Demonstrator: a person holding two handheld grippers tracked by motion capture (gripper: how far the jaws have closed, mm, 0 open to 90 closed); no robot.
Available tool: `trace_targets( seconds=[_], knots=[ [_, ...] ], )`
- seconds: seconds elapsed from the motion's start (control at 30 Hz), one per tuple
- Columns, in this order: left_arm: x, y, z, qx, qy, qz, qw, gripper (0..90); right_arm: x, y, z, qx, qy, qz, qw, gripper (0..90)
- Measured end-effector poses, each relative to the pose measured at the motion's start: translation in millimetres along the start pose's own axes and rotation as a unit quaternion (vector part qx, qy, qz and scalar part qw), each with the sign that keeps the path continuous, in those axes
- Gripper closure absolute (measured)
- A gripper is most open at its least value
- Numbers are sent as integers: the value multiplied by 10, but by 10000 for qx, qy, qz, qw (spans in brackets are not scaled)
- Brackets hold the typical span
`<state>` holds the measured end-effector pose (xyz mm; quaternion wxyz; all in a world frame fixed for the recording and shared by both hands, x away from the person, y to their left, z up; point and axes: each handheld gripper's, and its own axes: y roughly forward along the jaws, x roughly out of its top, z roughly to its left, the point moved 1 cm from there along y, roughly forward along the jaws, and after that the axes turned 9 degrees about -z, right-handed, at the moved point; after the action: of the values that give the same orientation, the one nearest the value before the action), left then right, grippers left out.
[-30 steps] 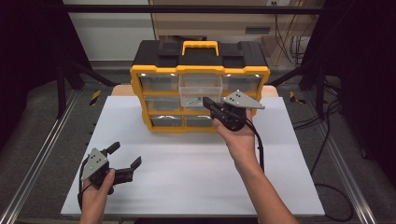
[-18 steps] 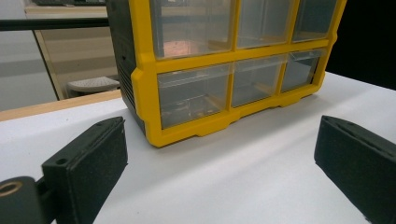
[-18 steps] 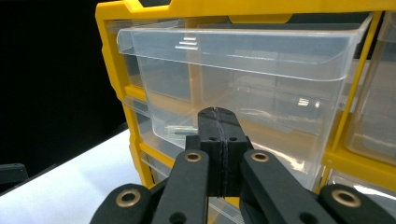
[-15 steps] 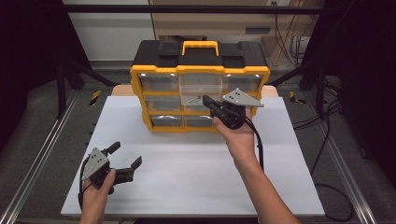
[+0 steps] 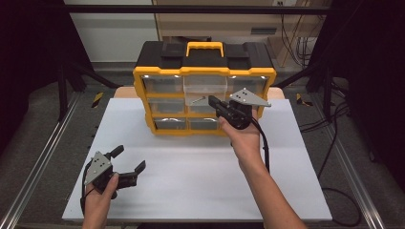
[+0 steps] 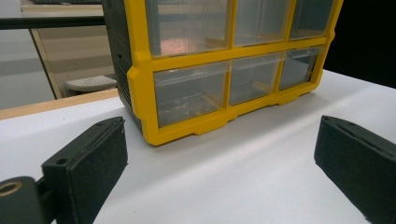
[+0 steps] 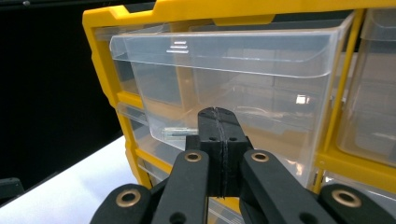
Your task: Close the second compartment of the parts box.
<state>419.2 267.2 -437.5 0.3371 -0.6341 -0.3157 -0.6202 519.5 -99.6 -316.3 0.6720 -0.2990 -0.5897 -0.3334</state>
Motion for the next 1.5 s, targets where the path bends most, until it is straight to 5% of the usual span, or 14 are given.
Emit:
trace_targets(
  seconds=[1.5],
  knots=[
    [-15,14,-4,-30,-19,35,10000,22,36,224,-38,-240,-17,51,9997,900]
  ],
)
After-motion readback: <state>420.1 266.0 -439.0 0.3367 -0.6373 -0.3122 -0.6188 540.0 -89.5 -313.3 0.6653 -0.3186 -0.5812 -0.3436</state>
